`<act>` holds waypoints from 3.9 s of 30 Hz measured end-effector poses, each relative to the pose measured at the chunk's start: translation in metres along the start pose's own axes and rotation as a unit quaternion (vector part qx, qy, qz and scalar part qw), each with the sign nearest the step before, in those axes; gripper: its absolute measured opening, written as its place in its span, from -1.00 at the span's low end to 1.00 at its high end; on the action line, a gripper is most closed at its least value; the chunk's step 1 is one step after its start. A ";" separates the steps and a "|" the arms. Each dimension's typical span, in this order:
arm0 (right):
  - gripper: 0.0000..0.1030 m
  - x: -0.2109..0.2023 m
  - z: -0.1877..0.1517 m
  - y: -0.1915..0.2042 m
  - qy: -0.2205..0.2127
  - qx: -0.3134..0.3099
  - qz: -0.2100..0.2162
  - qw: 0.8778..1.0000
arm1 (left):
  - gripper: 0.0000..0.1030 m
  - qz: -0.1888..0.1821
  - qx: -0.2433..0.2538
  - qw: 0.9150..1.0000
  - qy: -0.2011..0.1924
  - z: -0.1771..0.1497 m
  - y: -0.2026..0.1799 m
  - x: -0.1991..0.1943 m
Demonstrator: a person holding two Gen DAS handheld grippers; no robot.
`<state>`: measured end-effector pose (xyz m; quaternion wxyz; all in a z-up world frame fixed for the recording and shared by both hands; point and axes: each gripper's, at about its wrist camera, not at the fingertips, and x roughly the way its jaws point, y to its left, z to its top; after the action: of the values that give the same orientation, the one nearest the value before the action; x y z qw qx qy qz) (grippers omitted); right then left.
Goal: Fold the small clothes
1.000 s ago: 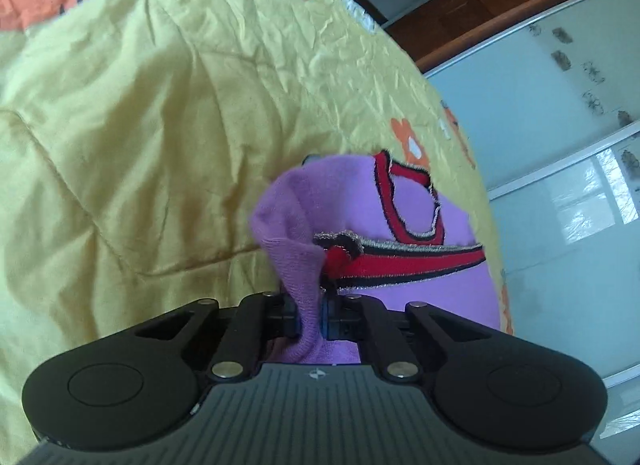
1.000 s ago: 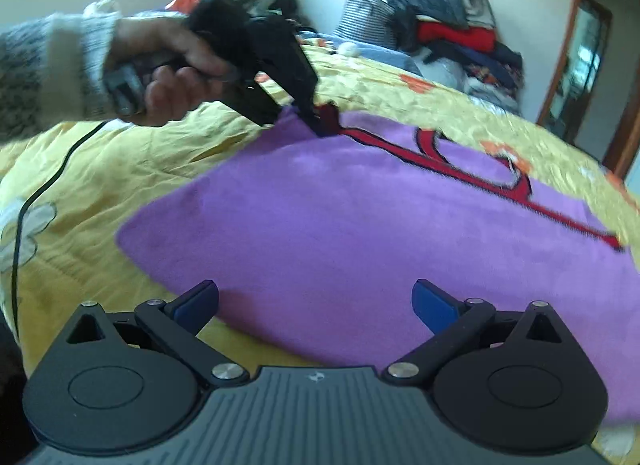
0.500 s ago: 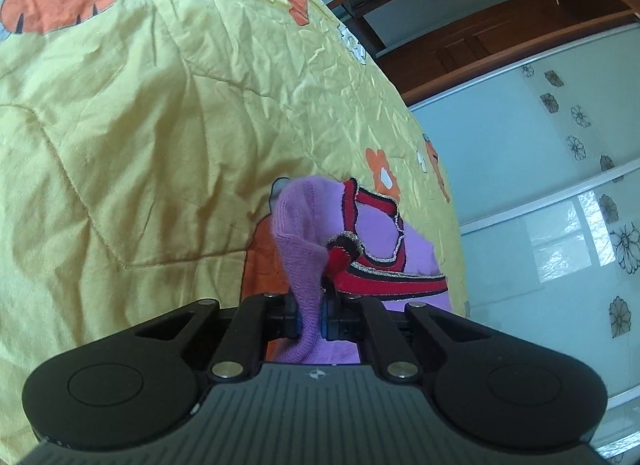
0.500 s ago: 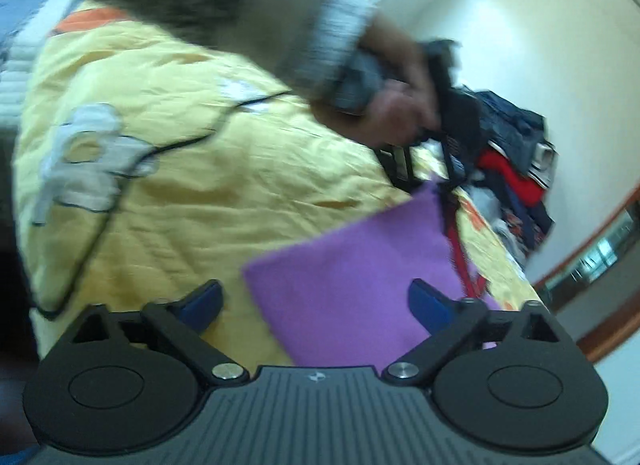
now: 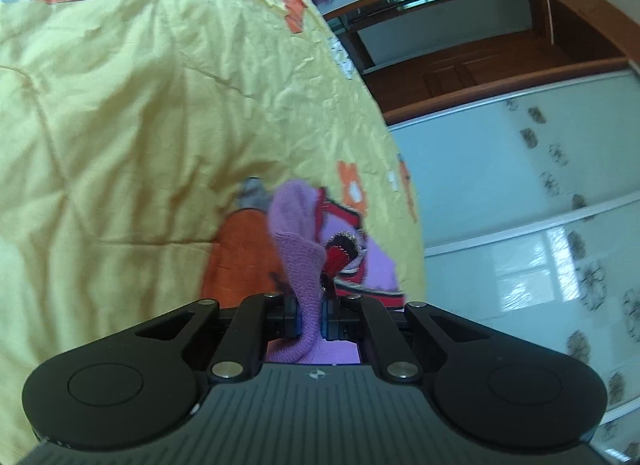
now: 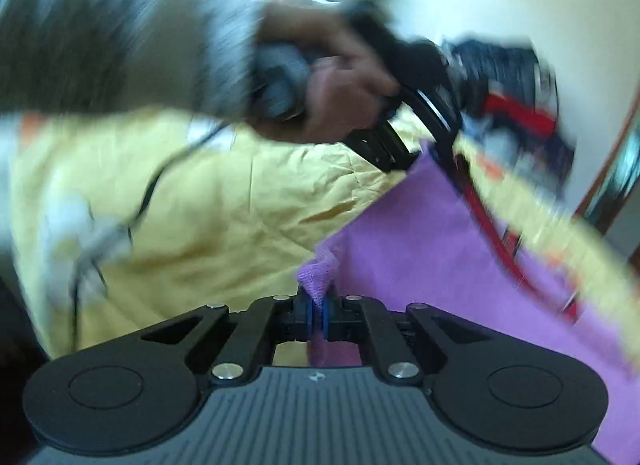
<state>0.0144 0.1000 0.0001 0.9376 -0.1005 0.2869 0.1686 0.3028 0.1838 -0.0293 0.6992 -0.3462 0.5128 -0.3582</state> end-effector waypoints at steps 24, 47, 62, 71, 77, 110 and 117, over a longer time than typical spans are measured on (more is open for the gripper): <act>-0.92 -0.117 -0.131 -0.254 -0.120 0.466 0.040 0.876 | -0.84 0.029 0.051 0.995 0.080 -0.047 -0.158 0.222; -0.93 -0.183 -0.250 -0.319 -0.148 0.590 -0.027 0.793 | -0.85 0.083 0.070 0.987 0.119 -0.087 -0.190 0.360; 0.21 -0.207 -0.235 -0.318 -0.102 0.540 -0.082 0.831 | 0.12 0.023 0.082 0.993 0.078 -0.086 -0.217 0.335; -0.28 -0.151 -0.167 -0.376 -0.082 0.416 0.005 0.905 | 0.50 0.058 0.185 0.980 0.030 -0.156 -0.198 0.180; -0.44 -0.114 -0.169 -0.388 0.000 0.390 0.021 0.921 | 0.59 0.104 0.163 0.981 0.024 -0.211 -0.135 0.129; -0.69 -0.178 -0.210 -0.348 0.010 0.339 0.002 0.941 | 0.58 0.236 0.395 0.888 -0.001 -0.306 -0.152 0.140; -0.85 -0.181 -0.205 -0.349 -0.007 0.323 -0.012 0.946 | -0.72 0.234 0.352 0.906 -0.028 -0.305 -0.146 0.141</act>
<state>-0.0995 -0.3274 -0.0310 0.9237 0.2054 0.3184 0.0567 0.0173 -0.0457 -0.0425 0.8537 0.0424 0.3994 -0.3316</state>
